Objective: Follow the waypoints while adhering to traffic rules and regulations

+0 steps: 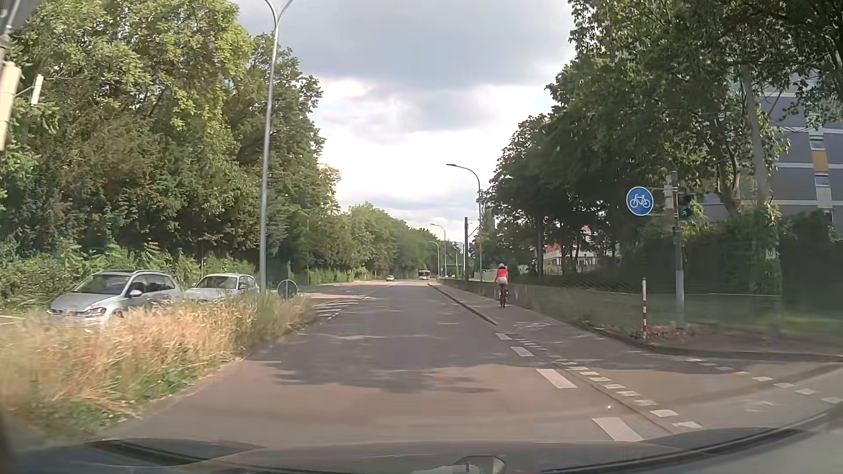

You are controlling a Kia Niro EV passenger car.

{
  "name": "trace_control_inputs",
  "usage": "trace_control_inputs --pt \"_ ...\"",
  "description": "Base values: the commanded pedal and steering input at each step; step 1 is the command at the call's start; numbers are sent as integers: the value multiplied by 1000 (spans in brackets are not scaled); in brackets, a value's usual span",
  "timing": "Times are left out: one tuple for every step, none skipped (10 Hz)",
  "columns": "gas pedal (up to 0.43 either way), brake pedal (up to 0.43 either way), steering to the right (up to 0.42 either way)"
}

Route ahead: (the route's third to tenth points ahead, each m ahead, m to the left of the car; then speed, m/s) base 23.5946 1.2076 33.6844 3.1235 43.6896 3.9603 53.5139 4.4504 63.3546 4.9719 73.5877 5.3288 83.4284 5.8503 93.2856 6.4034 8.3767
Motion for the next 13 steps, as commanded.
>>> trace_control_inputs --pt "268 0 1" --pt "268 0 0" --pt "268 0 -1" --pt "268 0 -2" --pt "268 0 -3" --pt "268 0 -5" --pt "260 0 -6" --pt "228 0 -7" --pt "228 0 -7" --pt "228 0 -8" --pt "228 0 -8" --pt "228 0 -8" --pt "228 0 -8"
